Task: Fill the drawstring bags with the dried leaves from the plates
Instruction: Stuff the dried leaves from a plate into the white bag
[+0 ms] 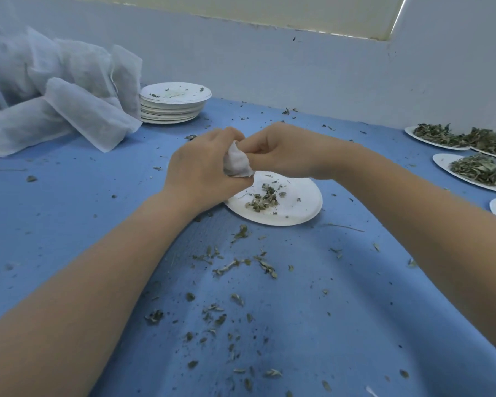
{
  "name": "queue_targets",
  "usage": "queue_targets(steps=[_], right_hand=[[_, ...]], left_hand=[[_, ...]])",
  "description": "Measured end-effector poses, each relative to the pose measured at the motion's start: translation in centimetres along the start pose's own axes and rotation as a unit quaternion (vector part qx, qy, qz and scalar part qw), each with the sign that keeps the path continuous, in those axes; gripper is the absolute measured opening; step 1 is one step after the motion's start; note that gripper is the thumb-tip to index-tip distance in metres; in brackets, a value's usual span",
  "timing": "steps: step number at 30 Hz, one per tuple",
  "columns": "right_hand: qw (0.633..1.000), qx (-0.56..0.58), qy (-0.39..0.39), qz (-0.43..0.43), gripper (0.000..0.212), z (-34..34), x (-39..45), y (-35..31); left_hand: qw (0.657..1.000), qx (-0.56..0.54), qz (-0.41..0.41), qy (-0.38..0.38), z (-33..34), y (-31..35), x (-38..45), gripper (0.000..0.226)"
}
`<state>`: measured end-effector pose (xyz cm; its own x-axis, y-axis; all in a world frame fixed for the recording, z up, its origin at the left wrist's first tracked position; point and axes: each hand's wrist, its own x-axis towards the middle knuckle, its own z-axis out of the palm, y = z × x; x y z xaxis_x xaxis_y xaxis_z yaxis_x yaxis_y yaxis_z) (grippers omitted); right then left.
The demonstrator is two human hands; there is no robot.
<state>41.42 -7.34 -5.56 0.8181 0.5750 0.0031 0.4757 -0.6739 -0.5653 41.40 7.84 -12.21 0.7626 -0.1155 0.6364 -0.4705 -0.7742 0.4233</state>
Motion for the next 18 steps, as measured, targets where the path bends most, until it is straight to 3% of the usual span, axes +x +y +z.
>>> queue_targets(steps=[3,7,10,12,14,18], right_hand=[[1.000,0.003,-0.020,-0.020,0.019,-0.8,-0.2,0.5],[0.984,0.139,0.091,-0.059,0.024,-0.8,-0.8,1.4],[0.967,0.166,0.193,-0.004,0.023,-0.6,-0.4,2.6],[0.969,0.092,0.216,0.075,0.031,-0.2,0.0,3.3],[0.977,-0.043,0.162,0.134,0.039,0.4,0.5,3.8],[0.963,-0.222,0.053,0.141,0.044,1.9,0.8,4.0]], left_hand=[[1.000,0.011,0.004,0.001,0.0,-0.1,0.0,0.046],[1.000,0.028,-0.013,0.001,-0.3,-0.3,0.1,0.043],[0.999,0.044,-0.026,0.002,-0.3,-0.4,0.1,0.041],[0.998,0.051,-0.029,0.004,-0.3,-0.4,0.1,0.040],[0.998,0.056,-0.028,0.004,-0.3,-0.4,0.2,0.040],[0.998,0.051,-0.027,0.010,-0.3,-0.3,0.1,0.040]])
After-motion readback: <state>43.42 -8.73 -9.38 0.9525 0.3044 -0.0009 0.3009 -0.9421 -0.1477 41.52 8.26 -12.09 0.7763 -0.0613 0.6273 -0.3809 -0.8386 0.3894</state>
